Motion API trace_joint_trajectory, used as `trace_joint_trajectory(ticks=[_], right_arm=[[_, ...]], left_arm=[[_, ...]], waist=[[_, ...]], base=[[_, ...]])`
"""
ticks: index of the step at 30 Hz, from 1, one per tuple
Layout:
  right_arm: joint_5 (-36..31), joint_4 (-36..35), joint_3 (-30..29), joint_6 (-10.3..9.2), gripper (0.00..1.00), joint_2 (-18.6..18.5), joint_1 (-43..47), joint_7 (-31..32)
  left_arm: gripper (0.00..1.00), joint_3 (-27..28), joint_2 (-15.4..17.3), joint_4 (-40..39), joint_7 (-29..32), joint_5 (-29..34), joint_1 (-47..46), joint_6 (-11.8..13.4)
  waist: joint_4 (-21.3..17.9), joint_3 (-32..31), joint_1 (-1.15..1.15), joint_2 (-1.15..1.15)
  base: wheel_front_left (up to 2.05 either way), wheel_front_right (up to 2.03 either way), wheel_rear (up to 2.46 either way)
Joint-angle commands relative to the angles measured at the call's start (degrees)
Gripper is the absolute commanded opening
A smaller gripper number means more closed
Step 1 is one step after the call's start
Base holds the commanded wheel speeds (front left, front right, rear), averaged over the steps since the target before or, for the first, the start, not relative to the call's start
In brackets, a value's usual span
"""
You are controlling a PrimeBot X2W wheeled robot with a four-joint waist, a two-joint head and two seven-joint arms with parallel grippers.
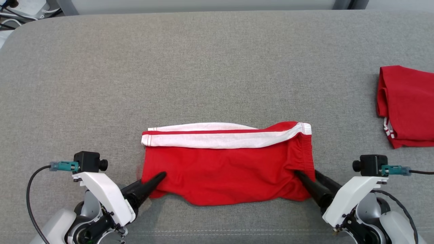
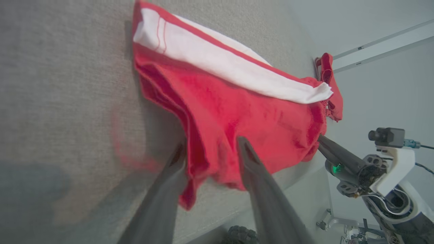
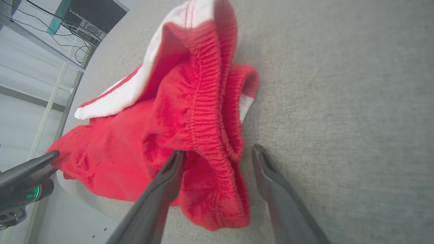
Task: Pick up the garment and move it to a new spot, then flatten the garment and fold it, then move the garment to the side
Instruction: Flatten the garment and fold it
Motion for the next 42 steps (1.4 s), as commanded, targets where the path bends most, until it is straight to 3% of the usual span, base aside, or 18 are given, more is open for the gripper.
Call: trace_joint_trajectory(ticks=[1,5,16,19,22,26,28,32,37,42], right_arm=[[-0.9,-1.7,0.3,0.01,1.0,-0.4,0.4,-1.0],[-2.4,-3.7,-0.9,0.01,1.0,0.1,2.1,-3.5],[-11.6,-8.8,-5.5,0.01,1.0,0.2,6.4,-14.5],[-14.7,-9.1,-6.6,0.01,1.0,0.7,6.9,-17.0],[-18.1,-9.5,-7.4,0.01,1.0,1.3,7.1,-19.9],[-22.1,-9.4,-8.1,0.01,1.0,2.1,7.9,-23.1],[-24.8,-9.0,-9.0,0.01,1.0,2.7,8.9,-25.1],[-27.8,-8.6,-10.0,0.01,1.0,3.3,9.9,-27.0],[-32.1,-8.3,-11.4,0.01,1.0,4.4,12.2,-29.1],[-35.1,-8.9,-12.7,0.01,1.0,5.6,14.9,-30.3]], left_arm=[[1.0,2.5,2.0,-1.0,-0.7,0.1,-0.7,-0.1],[1.0,2.2,3.4,-0.4,-3.6,3.5,0.7,0.9],[1.0,6.1,5.8,-7.4,-22.2,16.3,3.5,8.6],[1.0,7.1,5.1,-8.9,-28.1,20.5,3.9,12.5],[1.0,9.0,2.8,-9.5,-33.3,23.4,4.8,18.0],[1.0,10.1,0.4,-10.5,-35.8,29.2,6.6,23.3],[1.0,11.0,-0.9,-11.6,-36.2,35.1,8.1,25.1],[1.0,12.9,-2.5,-13.7,-36.2,42.0,10.1,24.9],[1.0,14.8,-3.6,-14.1,-36.3,48.6,14.7,19.9],[1.0,18.8,-3.5,-11.9,-36.3,49.9,18.1,15.6]], waist=[[0.0,-0.1,0.0,0.0],[0.1,-1.1,0.0,0.0],[0.5,-4.2,0.0,0.0],[0.5,-5.1,0.0,0.0],[0.4,-6.1,0.0,0.0],[0.2,-7.7,0.0,0.0],[0.2,-8.8,0.0,0.0],[0.2,-9.9,0.0,0.0],[0.1,-12.0,0.0,0.0],[-0.3,-13.5,0.0,0.0]], base=[[0.0,0.0,0.0],[0.0,0.0,0.0],[0.0,0.0,0.0],[0.0,0.0,0.0],[0.0,0.0,0.0],[0.0,0.0,0.0],[0.0,0.0,0.0],[0.0,0.0,0.0],[0.0,0.0,0.0],[0.0,0.0,0.0]])
